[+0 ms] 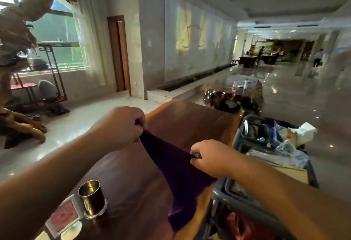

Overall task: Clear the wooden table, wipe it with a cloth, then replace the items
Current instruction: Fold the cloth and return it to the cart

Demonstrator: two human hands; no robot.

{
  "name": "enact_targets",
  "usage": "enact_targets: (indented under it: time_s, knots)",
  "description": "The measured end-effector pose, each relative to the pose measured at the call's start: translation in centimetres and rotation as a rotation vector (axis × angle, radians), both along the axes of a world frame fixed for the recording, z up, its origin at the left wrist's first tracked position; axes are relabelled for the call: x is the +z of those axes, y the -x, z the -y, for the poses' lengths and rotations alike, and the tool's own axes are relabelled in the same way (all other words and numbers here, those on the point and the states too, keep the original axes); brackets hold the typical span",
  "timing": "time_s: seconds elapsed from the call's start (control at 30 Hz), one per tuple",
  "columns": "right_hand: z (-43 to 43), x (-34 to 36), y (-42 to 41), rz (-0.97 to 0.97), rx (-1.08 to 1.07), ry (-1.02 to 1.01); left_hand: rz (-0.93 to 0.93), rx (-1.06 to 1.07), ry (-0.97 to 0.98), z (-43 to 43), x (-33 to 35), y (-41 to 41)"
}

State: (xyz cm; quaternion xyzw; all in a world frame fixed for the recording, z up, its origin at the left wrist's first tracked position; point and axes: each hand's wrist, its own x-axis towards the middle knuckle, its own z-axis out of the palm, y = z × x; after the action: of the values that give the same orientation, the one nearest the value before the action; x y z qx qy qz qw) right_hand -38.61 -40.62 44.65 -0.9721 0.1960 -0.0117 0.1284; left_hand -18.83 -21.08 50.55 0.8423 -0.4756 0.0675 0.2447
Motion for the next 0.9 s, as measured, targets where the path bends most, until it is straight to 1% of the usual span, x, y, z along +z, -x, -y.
enact_targets:
  time_s: [0.17,0.23,0.3,0.47,0.57,0.67,0.73,0.9]
  knots:
    - [4.4,-6.3,6.9,-0.074,-0.174,-0.015,-0.104,-0.079,-0.108,5.9,-9.2,2.7]
    - [6.0,-8.6,9.6,-0.128,-0.238,-0.014,-0.104,-0.106,-0.187,8.4,-12.4,4.2]
    - [7.6,-10.7,12.2,-0.166,-0.284,-0.018,-0.093,-0.159,-0.259,10.8,-15.0,5.9]
    - [11.7,-14.5,17.4,-0.24,-0.398,-0.029,-0.119,-0.278,-0.322,17.3,-19.6,9.8]
    - [14.3,-16.3,19.5,-0.224,-0.466,-0.048,-0.151,-0.288,-0.347,21.1,-22.1,11.6]
    - [17.4,-17.9,20.9,-0.225,-0.504,-0.017,-0.164,-0.262,-0.353,24.7,-24.4,12.9]
    - [19.6,-19.2,21.4,-0.211,-0.536,-0.042,-0.167,-0.245,-0.361,27.4,-25.8,13.5]
    - [24.4,-23.0,21.2,-0.262,-0.523,-0.03,-0.168,-0.209,-0.389,33.2,-29.4,13.8]
